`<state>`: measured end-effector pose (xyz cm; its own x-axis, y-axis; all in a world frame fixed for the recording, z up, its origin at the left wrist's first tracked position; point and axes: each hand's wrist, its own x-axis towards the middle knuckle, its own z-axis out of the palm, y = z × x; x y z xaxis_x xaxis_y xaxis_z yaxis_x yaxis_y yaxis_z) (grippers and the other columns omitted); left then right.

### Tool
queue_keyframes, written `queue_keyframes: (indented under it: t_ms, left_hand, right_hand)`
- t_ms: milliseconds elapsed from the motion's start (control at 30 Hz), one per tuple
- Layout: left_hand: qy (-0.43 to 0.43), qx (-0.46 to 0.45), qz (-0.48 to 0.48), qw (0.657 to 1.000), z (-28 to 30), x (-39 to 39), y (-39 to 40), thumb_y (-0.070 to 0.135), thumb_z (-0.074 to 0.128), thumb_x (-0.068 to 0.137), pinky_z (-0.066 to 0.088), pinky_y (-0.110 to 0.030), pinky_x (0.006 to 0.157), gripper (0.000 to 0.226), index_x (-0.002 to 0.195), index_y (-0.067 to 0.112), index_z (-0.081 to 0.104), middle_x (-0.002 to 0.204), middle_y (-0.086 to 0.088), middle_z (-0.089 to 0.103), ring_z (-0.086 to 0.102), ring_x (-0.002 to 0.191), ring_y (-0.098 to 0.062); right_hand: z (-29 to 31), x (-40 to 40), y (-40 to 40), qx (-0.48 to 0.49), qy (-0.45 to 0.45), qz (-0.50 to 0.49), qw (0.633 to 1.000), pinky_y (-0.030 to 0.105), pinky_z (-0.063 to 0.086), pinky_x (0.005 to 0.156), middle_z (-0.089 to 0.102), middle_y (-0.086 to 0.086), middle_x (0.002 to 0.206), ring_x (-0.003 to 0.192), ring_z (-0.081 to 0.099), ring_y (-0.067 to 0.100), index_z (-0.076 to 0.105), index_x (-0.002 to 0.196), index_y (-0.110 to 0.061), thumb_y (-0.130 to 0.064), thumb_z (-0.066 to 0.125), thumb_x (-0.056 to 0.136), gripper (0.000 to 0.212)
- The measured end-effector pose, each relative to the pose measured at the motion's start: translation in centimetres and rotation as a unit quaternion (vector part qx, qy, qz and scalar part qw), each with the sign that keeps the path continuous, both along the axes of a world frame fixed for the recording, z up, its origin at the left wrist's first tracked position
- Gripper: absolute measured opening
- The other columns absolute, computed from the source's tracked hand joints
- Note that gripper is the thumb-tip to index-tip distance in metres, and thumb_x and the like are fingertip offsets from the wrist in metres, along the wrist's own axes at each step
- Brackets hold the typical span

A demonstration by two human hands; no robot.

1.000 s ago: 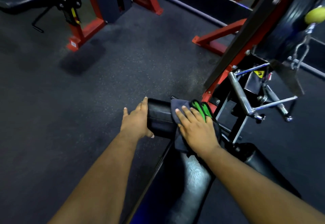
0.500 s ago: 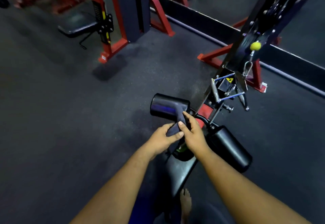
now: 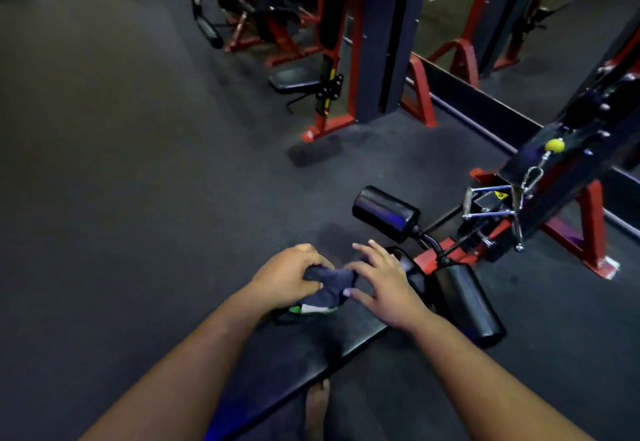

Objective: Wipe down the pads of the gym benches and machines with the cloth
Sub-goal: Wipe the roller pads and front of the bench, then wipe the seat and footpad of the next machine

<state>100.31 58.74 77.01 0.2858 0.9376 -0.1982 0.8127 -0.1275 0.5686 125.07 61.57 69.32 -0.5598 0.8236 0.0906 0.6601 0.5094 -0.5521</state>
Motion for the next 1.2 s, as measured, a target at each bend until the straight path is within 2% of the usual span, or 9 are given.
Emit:
queue_keyframes:
  t_ms: [133,200,333,467,633,767,900,1033,1200]
  left_hand:
    - [0.007,0.049,0.089,0.995,1.5,-3.9,-5.9,0.023,0.084,0.074,0.046,-0.023,0.092,0.042,0.115,0.024,0.073,0.109,0.005,0.067,0.063,0.105,-0.014]
    - [-0.018,0.060,0.164,0.984,2.0,-6.1,-8.6,0.028,0.088,0.075,0.042,-0.019,0.092,0.046,0.117,0.024,0.071,0.112,0.008,0.067,0.061,0.107,-0.011]
    - [-0.069,0.026,0.313,0.947,2.4,-10.8,-15.3,0.037,0.088,0.075,0.054,-0.030,0.079,0.030,0.100,0.029,0.073,0.095,0.010,0.074,0.068,0.089,-0.011]
    - [-0.115,0.063,0.396,0.909,2.1,-15.0,-21.0,0.037,0.081,0.084,0.046,-0.031,0.063,0.019,0.090,0.025,0.068,0.078,0.004,0.069,0.059,0.070,-0.014]
    - [-0.282,0.110,0.497,0.813,2.4,-23.0,-29.1,0.035,0.066,0.097,0.054,-0.039,0.088,0.014,0.102,0.023,0.061,0.102,0.002,0.072,0.068,0.099,-0.019]
    - [-0.282,0.145,0.543,0.778,2.6,-30.5,-35.3,0.030,0.062,0.100,0.048,-0.023,0.085,0.021,0.115,0.019,0.054,0.113,0.002,0.066,0.061,0.104,-0.014]
    - [-0.228,0.117,0.555,0.791,0.9,-38.1,-40.4,0.031,0.073,0.092,0.044,-0.034,0.106,0.052,0.134,0.016,0.046,0.131,-0.002,0.056,0.055,0.122,-0.017]
    - [-0.107,0.099,0.478,0.866,1.2,-43.5,-43.0,0.058,0.076,0.079,0.036,-0.033,0.112,0.083,0.148,0.025,0.042,0.147,0.000,0.042,0.044,0.133,-0.016]
    - [0.046,0.048,0.325,0.943,2.5,-47.2,-39.8,0.089,0.054,0.066,0.013,-0.054,0.124,0.112,0.158,0.035,0.021,0.167,0.013,0.019,0.008,0.155,-0.018]
  right_hand:
    - [2.7,-2.6,-3.1,0.001,-0.015,-0.001,1.000,0.052,0.026,0.117,0.063,-0.016,0.119,0.144,0.038,0.011,0.062,0.099,-0.031,-0.050,0.064,0.093,0.020]
    - [4.0,-4.3,-4.4,-0.023,0.004,0.004,1.000,0.046,0.033,0.113,0.066,-0.015,0.101,0.116,0.059,0.011,0.057,0.097,-0.028,-0.043,0.063,0.097,0.016]
    - [6.0,-9.3,-7.5,-0.117,0.107,0.019,0.987,0.041,0.051,0.076,0.066,-0.013,0.079,0.073,0.060,0.009,0.055,0.091,-0.028,-0.035,0.064,0.097,0.013]
    - [7.1,-15.5,-10.6,-0.196,0.189,0.028,0.962,0.034,0.047,0.071,0.065,-0.008,0.076,0.069,0.055,0.006,0.060,0.088,-0.026,-0.030,0.070,0.095,0.013]
    - [8.4,-25.5,-16.0,-0.340,0.251,0.047,0.905,0.021,0.048,0.059,0.067,-0.001,0.084,0.071,0.059,0.008,0.067,0.109,-0.012,-0.016,0.080,0.087,0.026]
    - [8.2,-34.4,-21.2,-0.363,0.234,0.086,0.898,0.019,0.048,0.067,0.070,-0.004,0.080,0.072,0.060,0.006,0.070,0.096,-0.007,-0.015,0.077,0.089,0.012]
    - [8.2,-42.8,-26.4,-0.391,0.320,0.053,0.861,0.027,0.051,0.072,0.068,-0.001,0.083,0.079,0.061,0.012,0.064,0.094,-0.011,-0.016,0.069,0.096,0.008]
    - [9.3,-48.8,-28.8,-0.384,0.328,0.053,0.861,0.032,0.053,0.072,0.070,0.003,0.085,0.081,0.064,0.017,0.066,0.095,-0.008,-0.021,0.073,0.094,0.014]
    - [10.5,-54.3,-27.6,-0.368,0.323,0.061,0.870,0.039,0.055,0.079,0.076,0.011,0.095,0.088,0.069,0.019,0.070,0.098,-0.010,-0.022,0.075,0.092,0.014]
